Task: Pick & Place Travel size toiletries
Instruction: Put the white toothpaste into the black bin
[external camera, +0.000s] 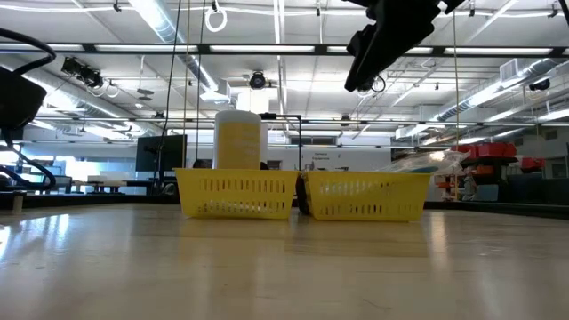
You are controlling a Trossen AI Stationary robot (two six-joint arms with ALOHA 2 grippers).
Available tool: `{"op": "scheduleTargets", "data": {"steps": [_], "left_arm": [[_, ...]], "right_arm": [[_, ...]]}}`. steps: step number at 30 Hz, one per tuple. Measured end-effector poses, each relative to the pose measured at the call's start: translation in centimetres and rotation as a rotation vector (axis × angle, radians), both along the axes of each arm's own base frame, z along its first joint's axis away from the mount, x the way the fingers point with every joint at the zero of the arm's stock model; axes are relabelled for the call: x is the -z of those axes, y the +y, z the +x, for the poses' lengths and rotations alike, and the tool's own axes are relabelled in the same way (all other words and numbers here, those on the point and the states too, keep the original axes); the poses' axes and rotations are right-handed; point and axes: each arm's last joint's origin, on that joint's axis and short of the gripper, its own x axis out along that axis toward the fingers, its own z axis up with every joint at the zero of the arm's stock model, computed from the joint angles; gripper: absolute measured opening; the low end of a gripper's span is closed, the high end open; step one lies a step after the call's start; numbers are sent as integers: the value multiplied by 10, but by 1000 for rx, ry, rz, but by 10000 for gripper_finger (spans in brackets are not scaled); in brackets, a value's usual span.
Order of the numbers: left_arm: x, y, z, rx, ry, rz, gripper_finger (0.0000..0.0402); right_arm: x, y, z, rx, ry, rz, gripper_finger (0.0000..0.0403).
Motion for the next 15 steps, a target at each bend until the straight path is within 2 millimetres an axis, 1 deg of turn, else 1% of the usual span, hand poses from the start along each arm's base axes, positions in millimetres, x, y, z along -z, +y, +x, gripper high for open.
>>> {"op": "scheduleTargets", "data": {"steps": [4,7,12,15], "left_arm": [[0,1,0,-20,-2,7,126],[1,1,0,-61,-24,21,106],[0,4,3,-154,-99,68,99],[-7,3,7,-153,-177,111,103]], "right_arm": [[-1,0,1,0,-16,4,186],[-1,0,1,0,-15,4,187],[-1,1,4,-1,-40,11,194],[1,3,11,7,-70,69,197]]}}
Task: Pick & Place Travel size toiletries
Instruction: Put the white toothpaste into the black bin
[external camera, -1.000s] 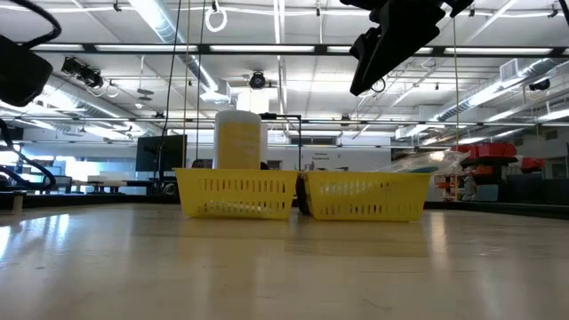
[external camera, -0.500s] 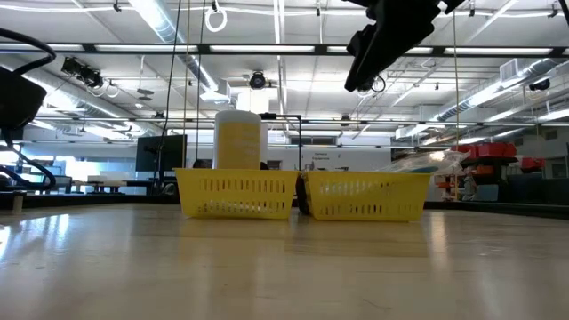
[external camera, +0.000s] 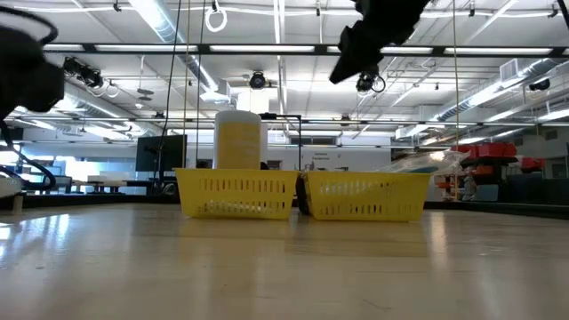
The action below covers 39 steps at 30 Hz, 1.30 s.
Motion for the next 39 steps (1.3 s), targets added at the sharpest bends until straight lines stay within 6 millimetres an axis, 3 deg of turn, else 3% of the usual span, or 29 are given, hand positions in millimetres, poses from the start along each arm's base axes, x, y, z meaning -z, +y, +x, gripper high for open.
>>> {"op": "scheduleTargets", "data": {"steps": [5,12,20,28,39], "left_arm": [[-22,5,16,9,-190,165,103],[-71,18,50,119,-382,627,105],[-110,23,82,243,-444,897,107],[-121,28,93,274,-483,966,109],[-122,30,95,282,-480,973,107]], "right_arm": [[13,5,21,92,-56,118,193],[43,12,53,123,-135,204,184],[40,5,67,113,-271,213,188],[26,4,74,62,-428,230,188],[22,-6,78,78,-482,230,183]]}}
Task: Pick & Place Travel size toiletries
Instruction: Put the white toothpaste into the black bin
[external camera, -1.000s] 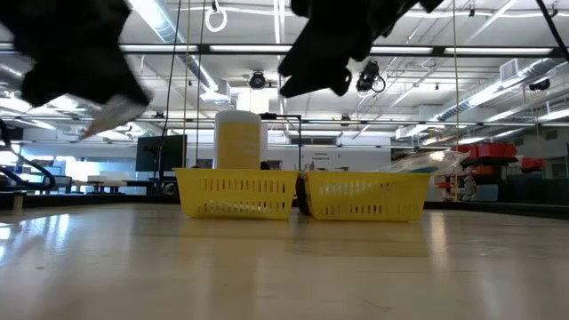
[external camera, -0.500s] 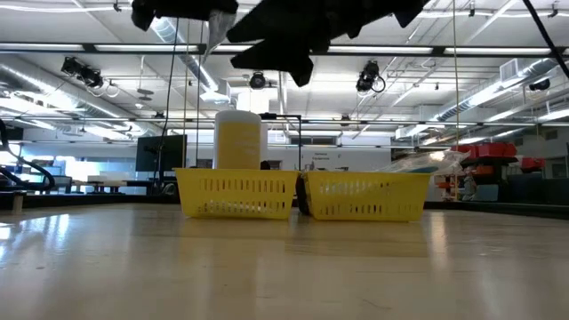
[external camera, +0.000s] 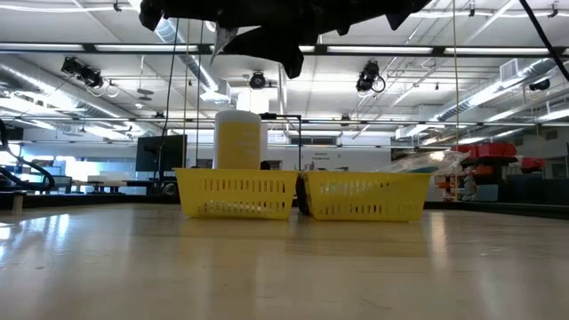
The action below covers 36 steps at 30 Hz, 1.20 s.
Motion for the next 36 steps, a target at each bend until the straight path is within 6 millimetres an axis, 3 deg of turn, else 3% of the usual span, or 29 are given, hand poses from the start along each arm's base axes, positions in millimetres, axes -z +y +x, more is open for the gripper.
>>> {"op": "scheduleTargets", "data": {"steps": [11,24,30,36], "left_arm": [[-2,11,8,-15,-4,10,107],[-2,11,8,-12,-14,-20,124],[-2,12,8,-18,-17,-19,134],[-2,12,8,-14,-13,-20,142]], "right_arm": [[-1,-1,0,7,-14,-28,111],[3,-7,-3,76,42,-147,75],[-8,-16,-16,127,116,-183,71],[-24,-28,-42,234,237,-292,70]]}}
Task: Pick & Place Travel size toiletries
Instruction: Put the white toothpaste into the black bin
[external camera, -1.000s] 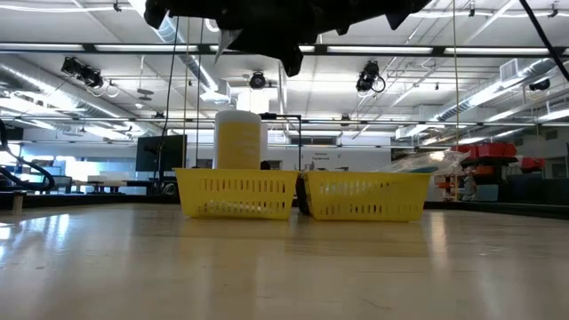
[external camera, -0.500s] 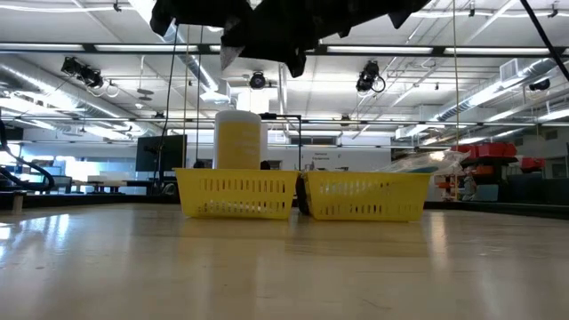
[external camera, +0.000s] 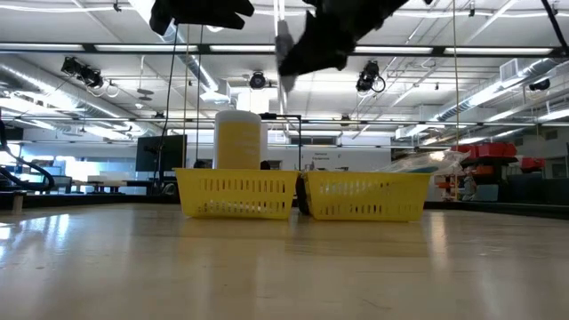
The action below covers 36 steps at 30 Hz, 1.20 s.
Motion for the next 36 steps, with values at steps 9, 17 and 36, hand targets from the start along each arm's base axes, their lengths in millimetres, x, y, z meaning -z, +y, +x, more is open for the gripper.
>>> {"op": "scheduleTargets", "data": {"steps": [9,17,36], "left_arm": [[0,0,0,-2,-1,-3,144],[0,0,0,-4,-4,-7,144],[1,-1,0,28,11,-12,144]], "right_arm": [[16,-43,-31,167,373,-152,70],[39,-92,-29,278,477,-91,71],[78,-117,-25,208,631,20,92]]}}
